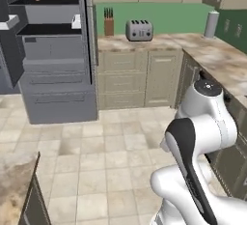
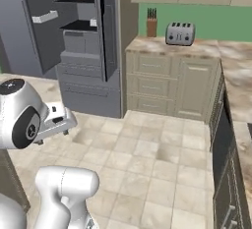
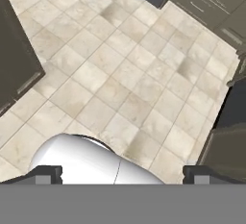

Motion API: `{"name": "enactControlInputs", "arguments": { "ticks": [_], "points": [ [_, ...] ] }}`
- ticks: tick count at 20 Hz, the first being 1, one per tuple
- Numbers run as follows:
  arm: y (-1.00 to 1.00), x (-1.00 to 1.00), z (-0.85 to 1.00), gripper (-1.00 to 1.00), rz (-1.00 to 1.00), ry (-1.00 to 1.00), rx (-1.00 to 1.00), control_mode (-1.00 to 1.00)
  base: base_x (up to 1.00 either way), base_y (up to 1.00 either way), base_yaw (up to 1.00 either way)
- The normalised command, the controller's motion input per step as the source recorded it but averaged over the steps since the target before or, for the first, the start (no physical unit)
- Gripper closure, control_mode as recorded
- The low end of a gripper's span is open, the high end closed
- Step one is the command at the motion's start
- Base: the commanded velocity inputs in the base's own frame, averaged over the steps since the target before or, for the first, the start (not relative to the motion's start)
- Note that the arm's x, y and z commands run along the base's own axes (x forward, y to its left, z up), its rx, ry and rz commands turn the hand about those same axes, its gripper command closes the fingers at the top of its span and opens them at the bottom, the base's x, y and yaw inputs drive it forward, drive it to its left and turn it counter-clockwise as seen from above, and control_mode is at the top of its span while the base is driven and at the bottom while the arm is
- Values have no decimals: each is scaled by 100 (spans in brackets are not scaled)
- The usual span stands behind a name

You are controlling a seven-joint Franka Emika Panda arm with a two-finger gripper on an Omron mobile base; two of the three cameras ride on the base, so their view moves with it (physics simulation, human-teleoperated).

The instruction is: Open the fridge, grab two sodas, and place both sodas inside the bowl with ice on the dining counter.

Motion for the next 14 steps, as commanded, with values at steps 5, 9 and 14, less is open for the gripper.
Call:
{"name": "enactControlInputs", "arguments": {
  "ticks": [5, 9, 14],
  "points": [
    [0, 0, 0, -100, 0, 0, 0, 100, 100, 47, 5],
    [0, 0, 0, -100, 0, 0, 0, 100, 100, 55, 9],
    [0, 0, 0, -100, 0, 0, 0, 100, 100, 43, 15]
  ]
}}
